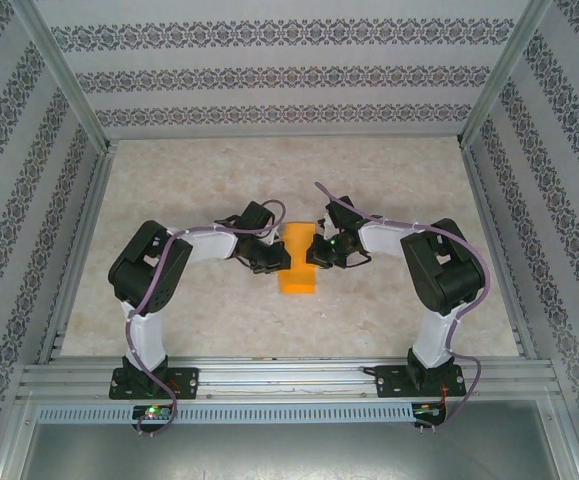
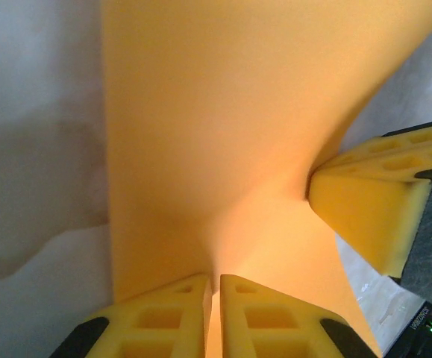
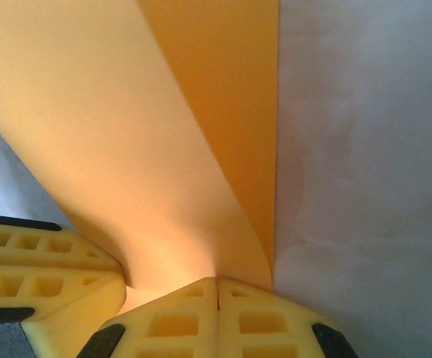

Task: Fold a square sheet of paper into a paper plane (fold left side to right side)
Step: First fold the square sheet of paper in half at the center of the table, then hold the square sheet of paper at the center of the table.

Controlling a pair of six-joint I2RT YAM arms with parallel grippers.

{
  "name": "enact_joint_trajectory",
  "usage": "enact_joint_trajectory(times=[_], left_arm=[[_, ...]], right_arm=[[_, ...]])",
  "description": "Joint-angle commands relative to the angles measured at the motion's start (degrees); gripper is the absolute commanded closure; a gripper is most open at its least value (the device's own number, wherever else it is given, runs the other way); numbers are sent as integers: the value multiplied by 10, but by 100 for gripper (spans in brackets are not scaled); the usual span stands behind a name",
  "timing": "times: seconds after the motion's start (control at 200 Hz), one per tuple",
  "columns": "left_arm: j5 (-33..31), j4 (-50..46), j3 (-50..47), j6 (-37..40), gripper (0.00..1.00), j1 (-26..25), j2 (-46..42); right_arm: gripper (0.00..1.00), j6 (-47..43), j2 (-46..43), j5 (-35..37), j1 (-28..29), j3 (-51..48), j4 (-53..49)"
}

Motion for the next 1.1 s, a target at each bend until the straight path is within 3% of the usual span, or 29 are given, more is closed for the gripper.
enact_joint_trajectory(times=[0.0,0.325,0.51,0.729,1.099], left_arm=[[-36,-40,-33,4,86,23,-12],[-34,-55,-41,25,88,34,-67],[-1,-22,-29,21,90,33,-86],[44,44,-10,-12,91,14,-51],[29,39,4,-14,91,0,6]], right_arm=[[100,-14,39,81,3,-17,-74],[100,-17,37,77,3,-14,-75],[100,-19,34,76,3,-15,-75],[100,-18,33,77,3,-15,-75],[100,-18,36,74,6,-10,-77]])
